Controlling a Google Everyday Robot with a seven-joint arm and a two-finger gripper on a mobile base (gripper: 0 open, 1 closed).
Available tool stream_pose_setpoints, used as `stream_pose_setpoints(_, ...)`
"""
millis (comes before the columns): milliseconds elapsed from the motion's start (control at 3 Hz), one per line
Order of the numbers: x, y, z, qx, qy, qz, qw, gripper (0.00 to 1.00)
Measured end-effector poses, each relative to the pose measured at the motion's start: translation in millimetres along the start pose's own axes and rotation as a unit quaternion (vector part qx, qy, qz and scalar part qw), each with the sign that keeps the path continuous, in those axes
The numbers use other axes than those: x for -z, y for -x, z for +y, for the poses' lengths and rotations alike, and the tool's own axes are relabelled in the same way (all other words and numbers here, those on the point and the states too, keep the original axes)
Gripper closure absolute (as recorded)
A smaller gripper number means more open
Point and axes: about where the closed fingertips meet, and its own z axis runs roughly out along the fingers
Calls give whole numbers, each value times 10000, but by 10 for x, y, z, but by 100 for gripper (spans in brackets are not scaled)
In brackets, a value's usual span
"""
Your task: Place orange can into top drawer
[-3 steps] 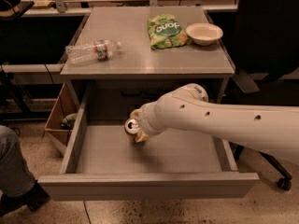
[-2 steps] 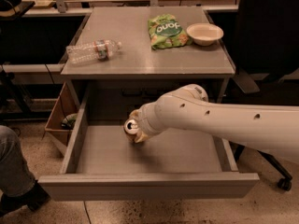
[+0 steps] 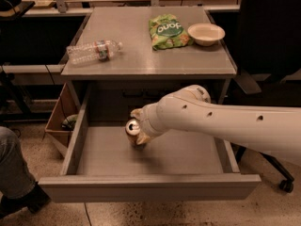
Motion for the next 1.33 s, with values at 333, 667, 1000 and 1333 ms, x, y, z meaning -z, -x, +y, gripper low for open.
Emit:
stream_pose_setpoints(333,12,0,3,-4,-13,4,10000,0)
stream_pose_setpoints(667,73,-32,24,-56,-86,-49,9999,0)
stream_pose_setpoints(1000,127,79,30,-317,-390,-577,9971,0)
stream_pose_setpoints(1333,296,351,85,-570,-686,-1255,9881,0)
